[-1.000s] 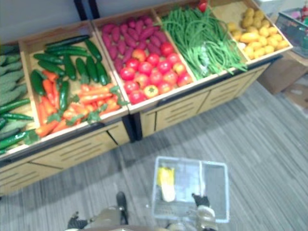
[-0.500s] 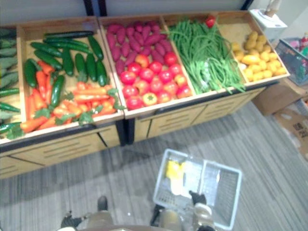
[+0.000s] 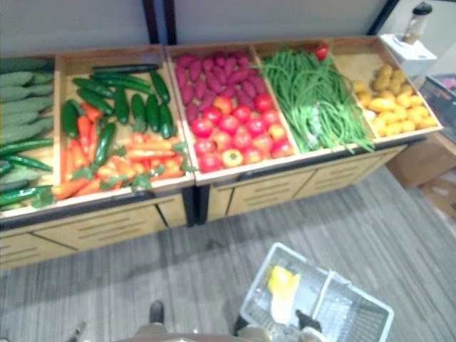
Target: Pick vegetable in the basket
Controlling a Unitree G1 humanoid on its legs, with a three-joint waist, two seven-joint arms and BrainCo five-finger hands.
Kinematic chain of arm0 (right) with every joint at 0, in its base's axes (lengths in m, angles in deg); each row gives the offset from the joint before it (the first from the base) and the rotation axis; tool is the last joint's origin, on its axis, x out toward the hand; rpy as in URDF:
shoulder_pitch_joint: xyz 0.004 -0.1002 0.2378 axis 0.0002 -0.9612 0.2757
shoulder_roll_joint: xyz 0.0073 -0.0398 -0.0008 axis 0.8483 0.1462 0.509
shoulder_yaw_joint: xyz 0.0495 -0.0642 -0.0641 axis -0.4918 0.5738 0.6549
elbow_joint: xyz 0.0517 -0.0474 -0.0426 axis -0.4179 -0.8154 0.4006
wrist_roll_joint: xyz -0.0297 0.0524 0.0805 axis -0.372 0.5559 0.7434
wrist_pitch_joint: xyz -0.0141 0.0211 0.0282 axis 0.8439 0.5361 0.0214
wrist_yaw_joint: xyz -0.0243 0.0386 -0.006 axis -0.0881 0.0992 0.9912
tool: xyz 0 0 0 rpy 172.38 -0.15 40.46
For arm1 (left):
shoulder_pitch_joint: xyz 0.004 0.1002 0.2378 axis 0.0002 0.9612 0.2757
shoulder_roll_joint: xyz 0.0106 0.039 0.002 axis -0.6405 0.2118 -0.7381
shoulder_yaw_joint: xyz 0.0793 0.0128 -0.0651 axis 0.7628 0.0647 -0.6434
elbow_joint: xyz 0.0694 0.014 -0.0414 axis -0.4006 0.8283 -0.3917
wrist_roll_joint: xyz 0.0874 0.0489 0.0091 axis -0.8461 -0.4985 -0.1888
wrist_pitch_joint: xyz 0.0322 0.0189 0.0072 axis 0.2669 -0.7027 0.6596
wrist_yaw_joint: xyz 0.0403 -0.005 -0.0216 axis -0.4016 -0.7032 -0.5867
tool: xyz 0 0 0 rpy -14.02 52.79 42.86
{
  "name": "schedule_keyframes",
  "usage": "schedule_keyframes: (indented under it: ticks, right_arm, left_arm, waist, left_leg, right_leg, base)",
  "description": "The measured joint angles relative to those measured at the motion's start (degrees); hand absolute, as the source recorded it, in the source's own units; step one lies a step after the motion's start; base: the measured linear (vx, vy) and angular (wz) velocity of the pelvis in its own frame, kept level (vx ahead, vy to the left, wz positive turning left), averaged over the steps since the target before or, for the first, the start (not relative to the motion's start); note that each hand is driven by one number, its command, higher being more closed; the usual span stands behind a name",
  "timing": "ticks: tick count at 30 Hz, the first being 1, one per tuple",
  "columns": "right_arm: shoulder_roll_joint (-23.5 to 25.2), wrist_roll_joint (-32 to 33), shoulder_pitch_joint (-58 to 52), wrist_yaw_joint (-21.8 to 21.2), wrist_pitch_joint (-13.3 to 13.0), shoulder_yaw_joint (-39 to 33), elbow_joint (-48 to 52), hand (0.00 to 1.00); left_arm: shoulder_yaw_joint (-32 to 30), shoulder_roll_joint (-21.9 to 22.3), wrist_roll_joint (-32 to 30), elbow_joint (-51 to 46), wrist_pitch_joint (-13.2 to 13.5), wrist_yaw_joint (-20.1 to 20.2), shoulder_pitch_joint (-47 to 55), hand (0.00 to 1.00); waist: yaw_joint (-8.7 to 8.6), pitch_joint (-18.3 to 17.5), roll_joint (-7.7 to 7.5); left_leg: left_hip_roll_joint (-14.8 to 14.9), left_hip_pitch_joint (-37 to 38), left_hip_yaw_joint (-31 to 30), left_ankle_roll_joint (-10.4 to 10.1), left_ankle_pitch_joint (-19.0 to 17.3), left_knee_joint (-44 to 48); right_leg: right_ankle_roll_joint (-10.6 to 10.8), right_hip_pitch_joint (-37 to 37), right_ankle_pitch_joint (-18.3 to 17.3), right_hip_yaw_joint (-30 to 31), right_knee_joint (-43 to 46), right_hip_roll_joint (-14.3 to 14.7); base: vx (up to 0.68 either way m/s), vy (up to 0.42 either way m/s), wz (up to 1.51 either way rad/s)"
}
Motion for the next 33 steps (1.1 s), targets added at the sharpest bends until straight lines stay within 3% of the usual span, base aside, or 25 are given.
schedule_keyframes:
  ticks: [2, 7, 11, 12, 18, 21, 25, 29, 33]
  right_arm:
    - [0.0, 0.0, -1.4, 0.1, -0.9, 0.2, 0.2, 1.00]
    - [-0.3, 0.1, -2.6, 0.2, -1.2, 3.9, 0.8, 1.00]
    - [-0.9, 0.1, -3.1, 0.0, -2.2, 4.5, 0.6, 1.00]
    - [-1.5, 0.1, -3.2, 0.0, -2.2, 4.5, 0.5, 1.00]
    - [-3.5, 0.0, -3.0, -0.2, -2.3, 4.5, 1.3, 1.00]
    - [-4.5, 0.0, -2.9, -0.9, -2.1, 4.5, 1.4, 1.00]
    - [-6.4, -0.2, -2.8, -2.4, -1.8, 4.4, 2.6, 1.00]
    - [-6.4, -0.3, -2.8, -2.6, -1.6, 4.5, 3.6, 1.00]
    - [-6.4, -0.7, -2.6, -2.7, -1.2, 5.2, 5.8, 1.00]
  left_arm:
    - [6.9, 0.5, -7.0, -15.0, 1.8, -1.5, 0.6, 0.00]
    - [15.1, -2.0, -20.0, -30.3, 3.6, -2.1, 0.9, 0.00]
    - [16.6, -7.9, -28.8, -39.0, 4.1, -2.6, 1.3, 0.00]
    - [16.5, -11.1, -31.2, -40.6, 4.2, -3.3, 1.3, 0.00]
    - [17.4, -21.7, -34.9, -38.1, 6.4, -1.8, -1.7, 0.00]
    - [18.0, -27.9, -34.9, -31.6, 7.3, 1.8, -4.3, 0.00]
    - [24.5, -39.6, -34.8, -22.5, 7.4, 10.5, -7.8, 0.00]
    - [30.6, -45.0, -34.8, -16.8, 8.3, 15.1, -11.4, 0.00]
    - [34.2, -46.2, -34.9, -12.4, 7.9, 16.4, -17.1, 0.00]
  waist:
    - [0.68, -0.4, 0.44]
    - [1.06, -1.2, 1.04]
    - [0.93, -1.5, 1.58]
    - [1.08, -1.5, 1.97]
    - [-0.47, -1.7, 3.32]
    - [-1.26, -1.6, 3.64]
    - [-1.56, -1.0, 4.20]
    - [-2.41, -0.2, 4.11]
    - [-2.37, 0.7, 3.74]
  left_leg:
    - [0.1, -0.6, -1.2, -0.1, 0.3, 0.0]
    - [0.0, 0.3, -1.8, -0.1, 0.3, 0.0]
    - [0.0, 0.3, -1.2, -0.1, 0.3, 0.0]
    - [0.0, 0.3, -0.3, 0.0, 0.1, 0.0]
    - [-0.3, 0.4, 1.4, 0.3, 0.0, 0.0]
    - [-0.4, 1.3, 3.0, 0.7, -0.4, 0.0]
    - [-1.2, 1.2, 4.8, 1.1, -0.7, 0.0]
    - [-1.7, 1.2, 6.0, 1.5, -1.0, 0.0]
    - [-1.6, -0.5, 6.8, 1.5, -0.9, 0.0]
  right_leg:
    - [0.0, 0.4, 0.0, -1.2, 0.1, 0.0]
    - [0.0, 2.1, 0.0, -1.9, -0.1, -0.1]
    - [0.2, 1.8, 0.1, -1.1, -0.7, 0.1]
    - [0.3, 1.3, 0.2, -0.2, -0.7, 0.1]
    - [0.2, -0.1, 0.9, 1.9, -1.0, 0.0]
    - [0.1, -0.2, 1.2, 3.3, -1.2, 0.0]
    - [0.4, -1.4, 2.3, 5.2, -1.9, -0.5]
    - [0.6, -2.1, 2.5, 6.1, -1.9, -1.1]
    - [0.5, -4.4, 2.7, 7.0, -1.6, -0.9]
  base:
    - [0.02, -0.007, 0.29]
    - [0.00, 0.006, 0.10]
    - [-0.02, 0.002, -0.09]
    - [-0.02, 0.004, -0.21]
    - [0.02, 0.007, -0.19]
    - [0.02, 0.012, -0.24]
    - [0.00, 0.022, -0.23]
    - [0.00, 0.018, -0.12]
    - [0.00, -0.010, -0.09]
